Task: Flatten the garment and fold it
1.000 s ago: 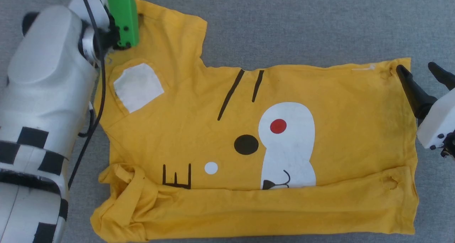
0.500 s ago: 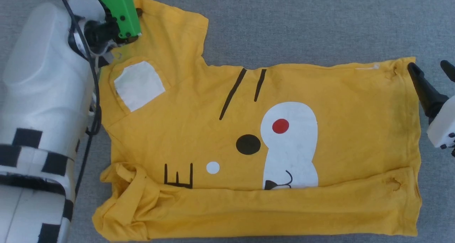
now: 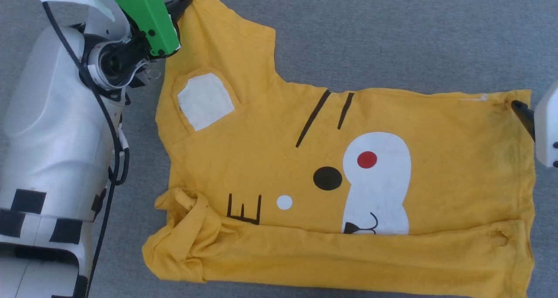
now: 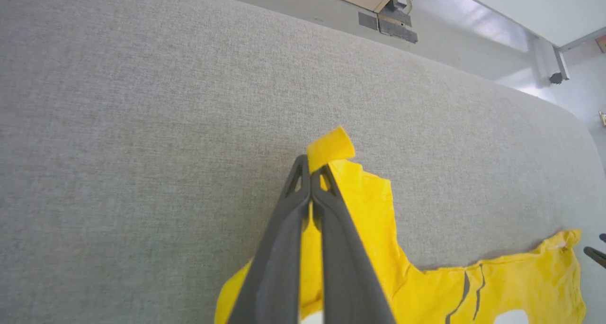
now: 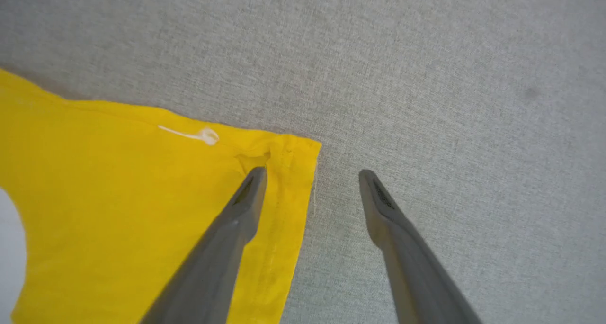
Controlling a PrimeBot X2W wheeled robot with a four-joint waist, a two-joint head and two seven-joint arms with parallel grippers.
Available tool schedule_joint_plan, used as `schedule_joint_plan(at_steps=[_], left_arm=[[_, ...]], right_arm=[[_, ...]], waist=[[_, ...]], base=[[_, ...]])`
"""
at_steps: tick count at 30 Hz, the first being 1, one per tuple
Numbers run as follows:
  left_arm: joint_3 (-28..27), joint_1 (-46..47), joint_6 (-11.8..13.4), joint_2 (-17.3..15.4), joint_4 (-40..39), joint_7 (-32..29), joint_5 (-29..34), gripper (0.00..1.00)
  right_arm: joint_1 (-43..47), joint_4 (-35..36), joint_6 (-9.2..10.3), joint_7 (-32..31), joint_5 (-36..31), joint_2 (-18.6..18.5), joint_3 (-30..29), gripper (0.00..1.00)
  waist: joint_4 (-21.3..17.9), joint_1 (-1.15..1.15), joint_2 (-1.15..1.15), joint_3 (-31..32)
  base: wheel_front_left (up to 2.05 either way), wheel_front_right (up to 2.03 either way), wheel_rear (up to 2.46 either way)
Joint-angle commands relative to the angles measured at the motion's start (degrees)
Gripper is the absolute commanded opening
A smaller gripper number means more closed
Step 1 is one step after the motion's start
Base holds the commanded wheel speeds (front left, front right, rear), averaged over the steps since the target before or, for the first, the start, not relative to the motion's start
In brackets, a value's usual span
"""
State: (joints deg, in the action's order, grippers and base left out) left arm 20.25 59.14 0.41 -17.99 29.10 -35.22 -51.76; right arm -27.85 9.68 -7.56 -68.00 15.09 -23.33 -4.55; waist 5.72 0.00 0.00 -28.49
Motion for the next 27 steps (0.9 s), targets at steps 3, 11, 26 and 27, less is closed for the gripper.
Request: schedule_joint_plan(at_steps=[3,11,26,27], left_arm=[[-0.3,-1.9,1.4,-0.4,-2.7,-0.3,-0.4,0.00],[-0.1,-4.1,3.0,-0.9,-6.7,-0.9,-0.4,0.00],[-2.3,-5.5,0.8,-3.0,-8.4,6.5,0.6,0.00],[-2.6,-6.0,0.6,-3.3,-8.6,6.8,0.4,0.00]], right_arm=[[-1.3,-1.7,0.08,-1.6,-1.0,-1.1,2.2,1.00],[-0.2,-5.5,0.08,-2.8,-0.7,-2.5,5.6,0.99],[-4.1,-8.4,0.08,7.7,-3.8,1.9,-1.2,0.00],[-3.7,-8.9,0.08,8.3,-3.7,2.2,-1.4,0.00]], waist=[[1.3,0.00,0.00,-1.3],[2.2,0.00,0.00,-2.4],[0.0,0.00,0.00,4.0],[-0.2,0.00,0.00,4.9]], base=[[0.00,0.00,0.00],[0.00,0.00,0.00],[0.00,0.00,0.00],[0.00,0.00,0.00]])
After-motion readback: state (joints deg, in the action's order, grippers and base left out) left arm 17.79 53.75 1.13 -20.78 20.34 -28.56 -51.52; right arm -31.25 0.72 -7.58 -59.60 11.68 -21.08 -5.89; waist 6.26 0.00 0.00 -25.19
